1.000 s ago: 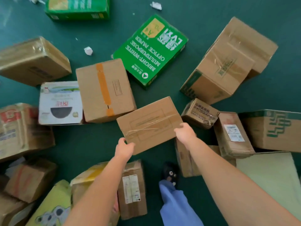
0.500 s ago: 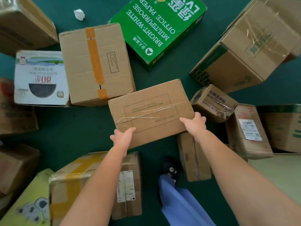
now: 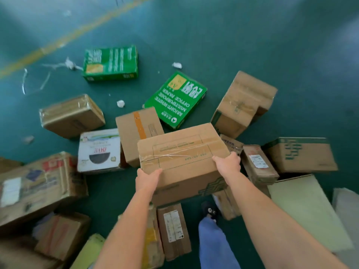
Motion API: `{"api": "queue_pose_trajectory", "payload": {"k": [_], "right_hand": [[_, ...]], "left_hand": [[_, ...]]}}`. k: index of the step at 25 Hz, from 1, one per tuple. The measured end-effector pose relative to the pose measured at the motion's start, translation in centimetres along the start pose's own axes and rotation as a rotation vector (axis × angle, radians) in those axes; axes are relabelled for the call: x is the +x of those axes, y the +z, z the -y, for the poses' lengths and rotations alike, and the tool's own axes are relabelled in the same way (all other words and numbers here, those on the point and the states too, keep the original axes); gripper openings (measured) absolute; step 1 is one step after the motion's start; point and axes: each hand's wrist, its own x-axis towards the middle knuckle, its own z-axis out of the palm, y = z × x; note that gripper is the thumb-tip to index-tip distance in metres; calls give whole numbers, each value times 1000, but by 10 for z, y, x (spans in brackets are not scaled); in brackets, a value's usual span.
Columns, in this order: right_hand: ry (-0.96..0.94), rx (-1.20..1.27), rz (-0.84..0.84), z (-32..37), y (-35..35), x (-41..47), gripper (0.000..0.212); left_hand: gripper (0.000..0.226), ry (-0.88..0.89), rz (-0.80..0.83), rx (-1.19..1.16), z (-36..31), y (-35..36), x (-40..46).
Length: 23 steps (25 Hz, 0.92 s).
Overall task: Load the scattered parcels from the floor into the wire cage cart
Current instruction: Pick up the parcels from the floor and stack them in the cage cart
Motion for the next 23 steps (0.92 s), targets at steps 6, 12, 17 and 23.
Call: {"api": "queue_pose_trajectory", "payload": {"k": [6, 12, 17, 23], "right_hand": [[49, 273, -136, -30, -65, -191, 71], [100, 396, -245, -97, -118, -328, 65], [136, 426, -272, -178, -153, -385, 64], [340, 486, -330, -317, -178, -448, 61]], "left_hand": [[71, 378, 37, 220, -24, -112, -139], [74, 496, 118, 359, 9, -159, -261], [70, 533, 175, 426, 63, -147, -337], [84, 527, 296, 686, 143, -91, -401]]}}
